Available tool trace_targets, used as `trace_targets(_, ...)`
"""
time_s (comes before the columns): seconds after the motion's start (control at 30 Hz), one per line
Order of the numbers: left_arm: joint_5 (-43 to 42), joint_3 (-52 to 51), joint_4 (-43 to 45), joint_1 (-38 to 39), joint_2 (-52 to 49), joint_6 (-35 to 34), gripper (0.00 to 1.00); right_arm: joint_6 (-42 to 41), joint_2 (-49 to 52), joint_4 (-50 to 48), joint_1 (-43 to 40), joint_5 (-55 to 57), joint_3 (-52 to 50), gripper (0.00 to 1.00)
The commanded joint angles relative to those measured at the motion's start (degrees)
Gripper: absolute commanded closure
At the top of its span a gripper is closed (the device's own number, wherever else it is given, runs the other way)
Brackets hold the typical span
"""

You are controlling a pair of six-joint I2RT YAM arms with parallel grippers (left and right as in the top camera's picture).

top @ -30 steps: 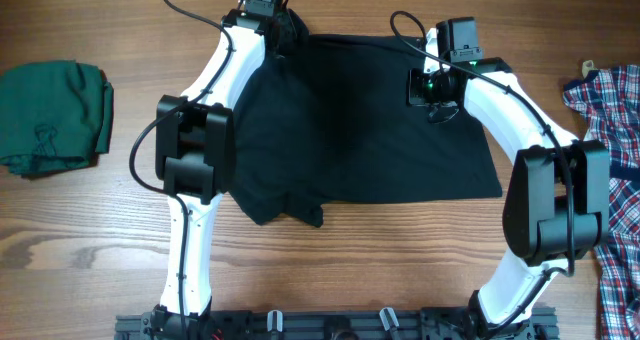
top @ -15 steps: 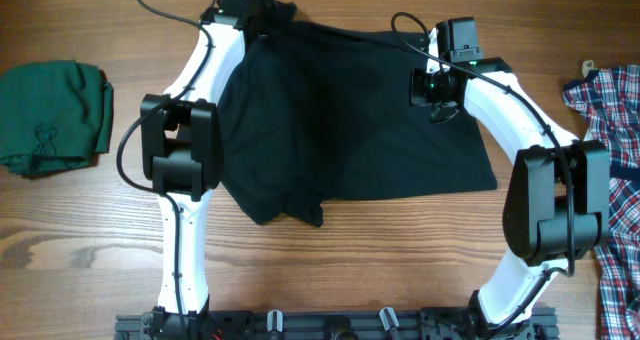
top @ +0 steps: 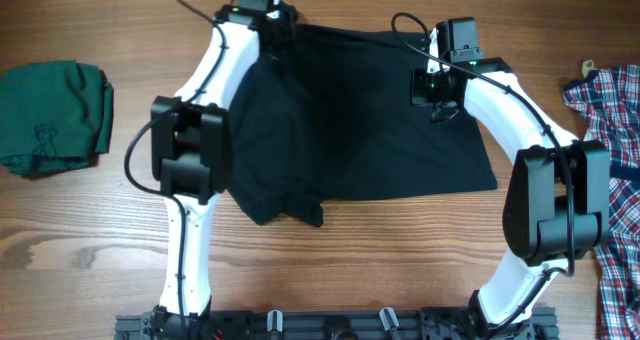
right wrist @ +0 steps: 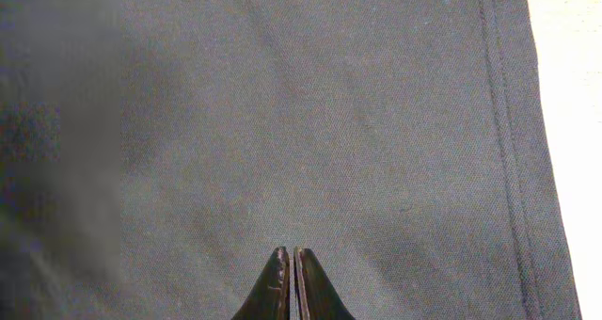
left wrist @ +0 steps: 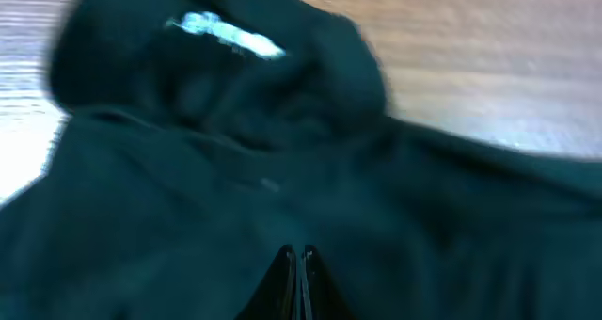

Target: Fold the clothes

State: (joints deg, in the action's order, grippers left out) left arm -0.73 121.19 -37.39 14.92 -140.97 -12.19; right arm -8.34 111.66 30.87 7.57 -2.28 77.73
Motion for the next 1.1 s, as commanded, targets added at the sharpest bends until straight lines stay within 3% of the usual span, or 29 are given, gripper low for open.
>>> trace_targets(0.0, 5.97, 1.36, -1.42, 3.02, 4.28, 4.83, 0.96, -0.59, 0.48, -0.13, 0.28, 1.22, 0.52, 0.96)
trace_targets(0.1, 6.27, 1.36, -3.21, 4.09, 3.56, 7.56, 0.96, -0.61, 0.48, -0.17, 0.28, 1.22, 0.52, 0.96)
trace_targets(0.4, 6.58, 0.85, 1.62, 2.93, 2.27, 7.74, 0.96, -0.61, 0.48, -0.11, 0.28, 1.22, 0.52, 0.96)
trace_targets(1.0, 6.64, 0.52, 2.4, 2.82, -3.08, 9.22, 0.96, -0.59, 0.5, -1.68, 0.28, 1.46, -1.29, 0.96)
trace_targets(1.07, 6.64, 0.52, 3.34, 2.8, -3.52, 12.0, 0.96, -0.61, 0.52, -2.36, 0.28, 1.49, -2.45, 0.96)
